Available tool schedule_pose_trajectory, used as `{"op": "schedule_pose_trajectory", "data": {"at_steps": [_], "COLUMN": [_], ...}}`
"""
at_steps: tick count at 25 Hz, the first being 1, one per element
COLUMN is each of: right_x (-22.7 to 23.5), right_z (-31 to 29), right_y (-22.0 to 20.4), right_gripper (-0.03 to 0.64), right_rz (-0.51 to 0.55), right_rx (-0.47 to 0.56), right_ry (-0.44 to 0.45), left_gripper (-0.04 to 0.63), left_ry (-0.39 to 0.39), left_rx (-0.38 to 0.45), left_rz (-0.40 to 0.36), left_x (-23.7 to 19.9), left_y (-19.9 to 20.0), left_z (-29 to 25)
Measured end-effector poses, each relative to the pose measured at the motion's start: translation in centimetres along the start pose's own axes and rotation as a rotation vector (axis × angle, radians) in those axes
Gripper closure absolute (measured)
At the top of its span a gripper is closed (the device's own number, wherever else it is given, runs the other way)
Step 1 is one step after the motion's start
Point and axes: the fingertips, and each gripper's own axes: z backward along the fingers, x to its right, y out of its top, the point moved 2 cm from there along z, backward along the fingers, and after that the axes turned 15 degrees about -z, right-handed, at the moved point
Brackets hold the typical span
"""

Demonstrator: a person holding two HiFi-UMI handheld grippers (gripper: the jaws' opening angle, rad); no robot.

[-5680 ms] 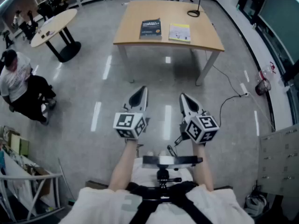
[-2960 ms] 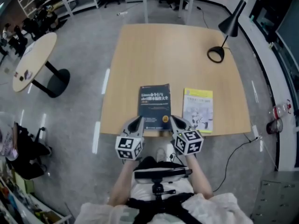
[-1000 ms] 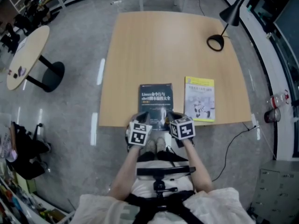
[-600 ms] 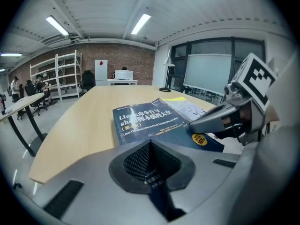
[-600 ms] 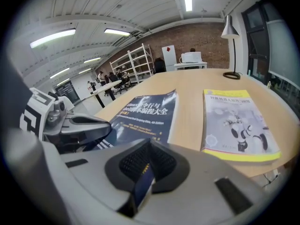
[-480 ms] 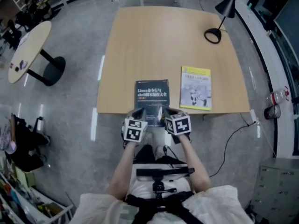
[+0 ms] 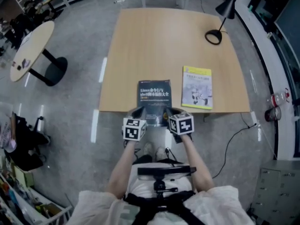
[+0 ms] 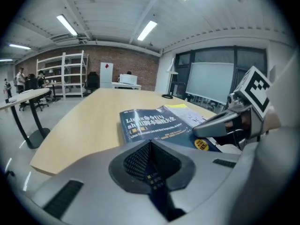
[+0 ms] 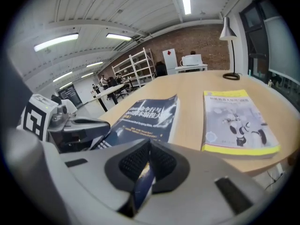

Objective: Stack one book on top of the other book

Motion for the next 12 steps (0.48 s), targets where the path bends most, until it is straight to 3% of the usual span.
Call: {"op": "schedule_pose_trajectory", "data": {"at_steps": [4, 6, 8, 12], "right_x": [-0.6, -0.4, 0.3, 1.7], "right_z": [2.0, 2.9, 3.2, 2.4], "right_y": [1.0, 0.6, -0.1, -2.6], "right_gripper": [0.590, 0.492, 0.432, 0.399], "right_rz": [-0.080, -0.130, -0.162, -0.189], "right_rx": [0.068, 0.072, 0.060, -0.003], "right_ry": [0.034, 0.046, 0.038, 0.009], "left_gripper": [0.585, 0.584, 0.584, 0.558], "left_ry": [0.123, 0.126, 0.099, 0.010], "left_rx": [0.155, 0.179, 0.168, 0.070], "left_rz": [0.045, 0.083, 0.106, 0.214], "left_x": [-2.2, -2.8, -2.9, -1.8], "left_y": [1.2, 0.8, 0.0, -3.3], "left_z": [3.4, 4.4, 4.6, 3.9]}}
